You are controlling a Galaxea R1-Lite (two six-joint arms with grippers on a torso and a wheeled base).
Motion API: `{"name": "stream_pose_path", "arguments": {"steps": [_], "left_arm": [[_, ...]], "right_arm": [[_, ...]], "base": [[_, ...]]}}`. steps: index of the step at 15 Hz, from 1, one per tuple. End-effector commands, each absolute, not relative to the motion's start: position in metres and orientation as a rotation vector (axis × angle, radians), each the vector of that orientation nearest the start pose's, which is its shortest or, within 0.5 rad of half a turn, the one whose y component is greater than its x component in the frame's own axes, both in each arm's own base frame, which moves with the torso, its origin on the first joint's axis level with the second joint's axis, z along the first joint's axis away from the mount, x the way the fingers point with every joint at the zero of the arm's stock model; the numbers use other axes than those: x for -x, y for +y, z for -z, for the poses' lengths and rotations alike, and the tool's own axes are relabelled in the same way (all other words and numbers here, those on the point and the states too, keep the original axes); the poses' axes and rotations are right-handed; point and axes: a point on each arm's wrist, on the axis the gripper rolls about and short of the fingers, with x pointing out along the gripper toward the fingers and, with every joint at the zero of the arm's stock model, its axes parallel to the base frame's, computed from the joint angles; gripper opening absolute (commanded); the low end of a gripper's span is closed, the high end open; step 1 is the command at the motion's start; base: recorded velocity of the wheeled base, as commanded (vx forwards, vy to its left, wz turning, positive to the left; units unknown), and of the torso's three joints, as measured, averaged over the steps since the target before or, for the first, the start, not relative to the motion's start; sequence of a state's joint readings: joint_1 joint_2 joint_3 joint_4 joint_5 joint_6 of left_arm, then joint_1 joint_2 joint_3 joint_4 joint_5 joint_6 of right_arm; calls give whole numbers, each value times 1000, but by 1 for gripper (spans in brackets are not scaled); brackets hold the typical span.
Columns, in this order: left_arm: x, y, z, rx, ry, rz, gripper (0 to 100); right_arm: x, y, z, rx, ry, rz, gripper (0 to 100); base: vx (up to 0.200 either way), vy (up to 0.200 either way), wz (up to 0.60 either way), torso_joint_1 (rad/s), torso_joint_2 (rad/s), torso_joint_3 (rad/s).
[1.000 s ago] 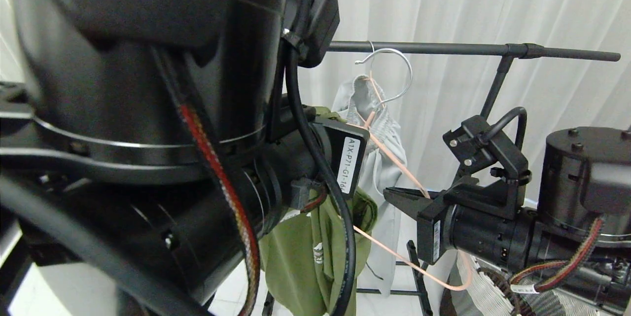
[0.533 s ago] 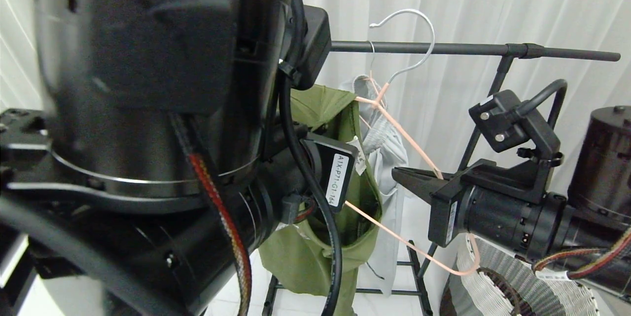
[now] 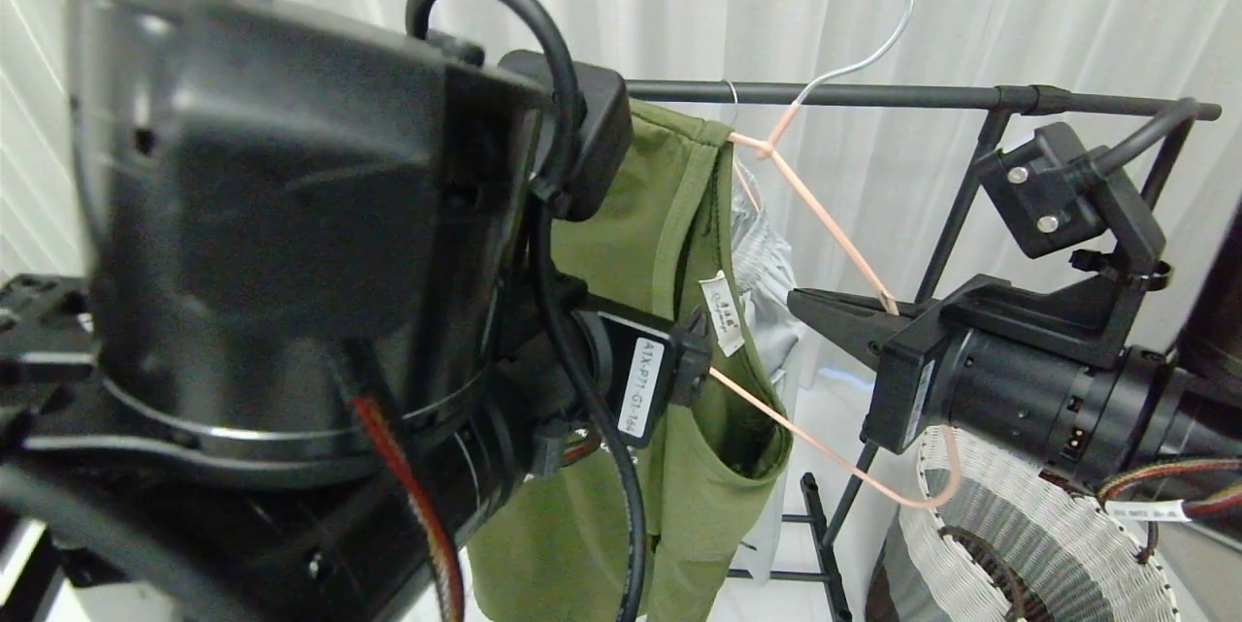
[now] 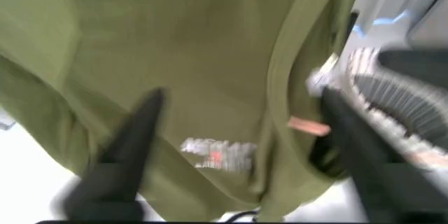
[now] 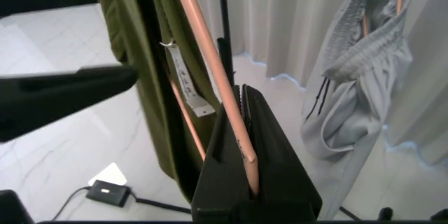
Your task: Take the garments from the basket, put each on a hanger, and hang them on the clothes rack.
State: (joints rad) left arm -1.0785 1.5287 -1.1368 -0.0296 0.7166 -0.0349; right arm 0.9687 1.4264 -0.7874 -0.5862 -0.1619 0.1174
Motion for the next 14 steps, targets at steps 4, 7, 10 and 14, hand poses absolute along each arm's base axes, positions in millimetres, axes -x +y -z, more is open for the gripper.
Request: {"name": "stream_pose_path", "arguments": {"steps": [4,7,10,14], "left_arm": [[-113,-180,-268,-241,199,366,100],[-103,-135,-293,-335,75,475,100],[-122,-107,-298,-494,2,564,100],[-137,-113,-285,-576,19,698,100]], "right_arm": [[-144,188,-248,-43,73,-774,0],[-144,174,-235,27,94,-798,0],[-136,164,-227,79,117,-831,0],[-127,156,-226,146,157,-897,0]], "base": [[0,0,0,0,0,0],[0,0,0,0,0,0],[0,0,0,0,0,0],[0,0,0,0,0,0]]}}
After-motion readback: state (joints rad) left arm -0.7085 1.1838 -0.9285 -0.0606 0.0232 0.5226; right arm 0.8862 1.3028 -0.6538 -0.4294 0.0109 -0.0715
